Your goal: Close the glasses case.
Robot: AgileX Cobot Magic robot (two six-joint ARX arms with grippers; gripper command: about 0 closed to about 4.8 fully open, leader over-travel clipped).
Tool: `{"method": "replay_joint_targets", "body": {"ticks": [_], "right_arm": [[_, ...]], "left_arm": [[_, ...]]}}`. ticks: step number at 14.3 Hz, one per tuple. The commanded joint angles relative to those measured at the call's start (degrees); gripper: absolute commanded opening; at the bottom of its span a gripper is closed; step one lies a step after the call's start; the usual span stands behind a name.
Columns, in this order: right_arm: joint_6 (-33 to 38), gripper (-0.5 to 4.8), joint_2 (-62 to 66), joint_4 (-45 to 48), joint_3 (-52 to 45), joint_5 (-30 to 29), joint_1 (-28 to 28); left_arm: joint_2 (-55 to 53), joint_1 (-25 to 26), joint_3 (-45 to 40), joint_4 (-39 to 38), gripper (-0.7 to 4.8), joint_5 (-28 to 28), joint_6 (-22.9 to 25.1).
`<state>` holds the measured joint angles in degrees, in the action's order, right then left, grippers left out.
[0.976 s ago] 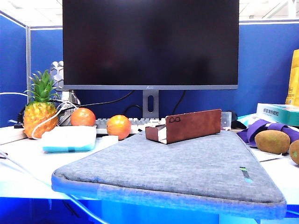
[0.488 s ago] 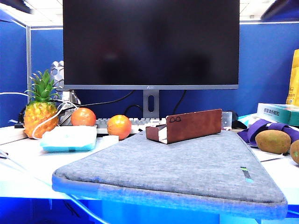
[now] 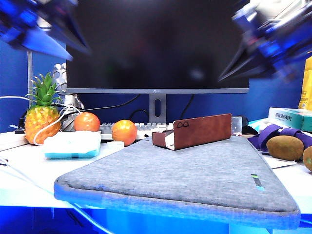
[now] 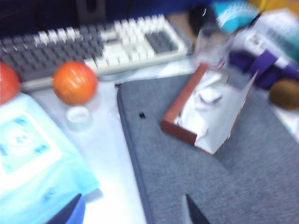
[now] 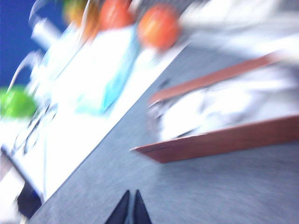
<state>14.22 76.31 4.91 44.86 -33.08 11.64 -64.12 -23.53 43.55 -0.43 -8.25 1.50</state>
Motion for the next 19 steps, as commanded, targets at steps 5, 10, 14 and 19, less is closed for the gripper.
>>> {"method": "replay_joint_targets", "body": {"ticks": [5,10,14,19], "right_arm": [[-4.7,-0.07,15.9,-4.2,10.2,6.3,2.6],[-7.1,-0.07,16.4,-4.8,10.5,9.6,2.7],[-7.2,-0.07,21.1,-2.5,12.8,9.6,2.8],[-7.1,-0.07,27.8,-2.1,21.6,8.7,2.9]], "left_arm": [[-9.0,-4.4,7.1,4.4,2.79,3.1,1.1],[-9.4,-4.4,7.5,6.6,2.79,3.1,1.5],[-10.2,-4.4,7.5,7.0,2.79,3.1,1.5],[-11.7,-4.4,7.5,6.9,2.79,3.1,1.5]]}}
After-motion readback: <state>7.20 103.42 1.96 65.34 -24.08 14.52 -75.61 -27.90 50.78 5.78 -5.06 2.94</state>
